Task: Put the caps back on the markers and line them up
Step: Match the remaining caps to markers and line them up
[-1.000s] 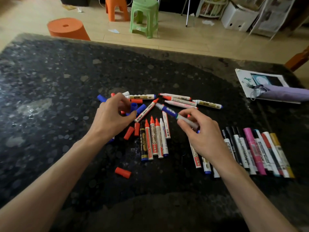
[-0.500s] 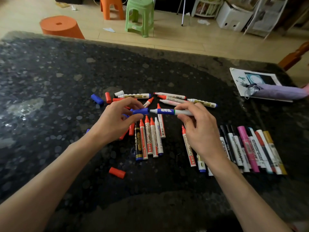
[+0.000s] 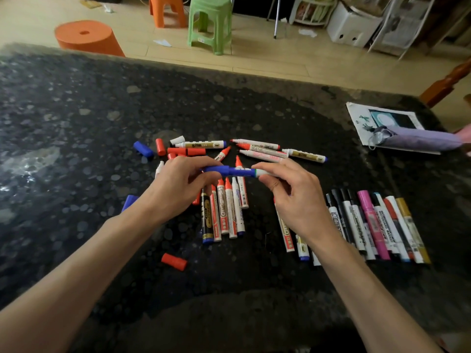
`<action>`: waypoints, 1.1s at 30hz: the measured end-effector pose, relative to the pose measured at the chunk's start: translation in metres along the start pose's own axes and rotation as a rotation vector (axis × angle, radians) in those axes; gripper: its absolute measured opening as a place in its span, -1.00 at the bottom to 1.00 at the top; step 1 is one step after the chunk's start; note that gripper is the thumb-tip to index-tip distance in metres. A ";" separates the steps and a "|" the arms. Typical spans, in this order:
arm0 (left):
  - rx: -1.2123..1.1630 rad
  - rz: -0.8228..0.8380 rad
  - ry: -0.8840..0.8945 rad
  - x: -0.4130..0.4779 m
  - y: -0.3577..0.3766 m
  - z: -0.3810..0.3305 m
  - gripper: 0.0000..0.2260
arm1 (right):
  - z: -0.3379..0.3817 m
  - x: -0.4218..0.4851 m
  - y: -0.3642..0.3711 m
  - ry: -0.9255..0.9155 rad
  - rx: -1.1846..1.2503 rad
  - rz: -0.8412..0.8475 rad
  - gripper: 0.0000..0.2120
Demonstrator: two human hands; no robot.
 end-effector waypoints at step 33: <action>0.618 -0.111 -0.152 -0.007 -0.031 0.052 -0.74 | -0.023 -0.012 0.006 0.364 -0.320 0.176 -0.77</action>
Point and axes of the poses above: each hand's wrist, its own x-axis towards the middle knuckle, its own y-axis out of the palm, z = x × y, the point moved 5 cm from there along x, towards the middle knuckle, and after that the axes turned 6 degrees about -z, right-handed, at the moved point
